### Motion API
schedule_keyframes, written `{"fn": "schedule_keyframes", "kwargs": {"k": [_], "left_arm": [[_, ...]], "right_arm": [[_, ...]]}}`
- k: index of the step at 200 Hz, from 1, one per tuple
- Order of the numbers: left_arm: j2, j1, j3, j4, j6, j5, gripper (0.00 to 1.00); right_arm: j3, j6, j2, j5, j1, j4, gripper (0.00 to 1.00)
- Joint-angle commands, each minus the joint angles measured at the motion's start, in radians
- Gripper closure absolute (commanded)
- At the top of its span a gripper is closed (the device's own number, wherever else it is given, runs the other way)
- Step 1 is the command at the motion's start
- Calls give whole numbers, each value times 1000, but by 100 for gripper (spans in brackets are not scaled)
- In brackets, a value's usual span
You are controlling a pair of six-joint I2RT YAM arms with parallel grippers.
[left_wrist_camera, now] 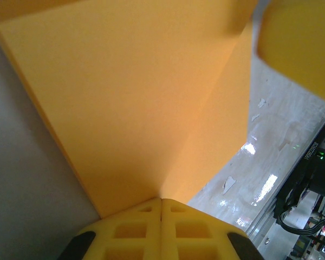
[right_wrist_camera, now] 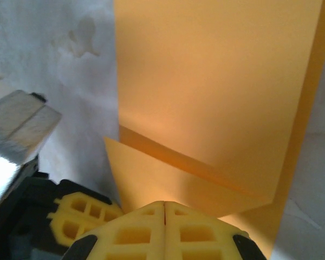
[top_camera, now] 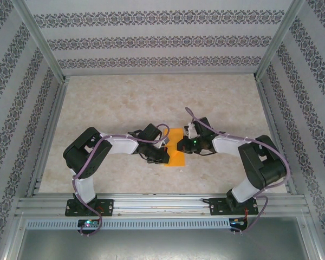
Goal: Fold a paper plane with a square sheet of paper (fold left side to right side)
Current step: Fold the triangle a second time at the center of the table.
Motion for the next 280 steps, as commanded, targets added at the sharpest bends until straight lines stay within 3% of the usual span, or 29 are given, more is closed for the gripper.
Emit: {"fn": "schedule_keyframes", "kwargs": {"k": [1, 92, 280], "left_arm": [[63, -5, -21, -85, 23, -70, 100], [8, -5, 76, -75, 7, -21, 100], [130, -4, 204, -53, 32, -35, 100]], "right_arm": [[13, 20, 38, -10, 8, 44, 100], [-35, 9, 76, 60, 2, -1, 100], [-34, -9, 104, 74, 7, -42, 100]]}}
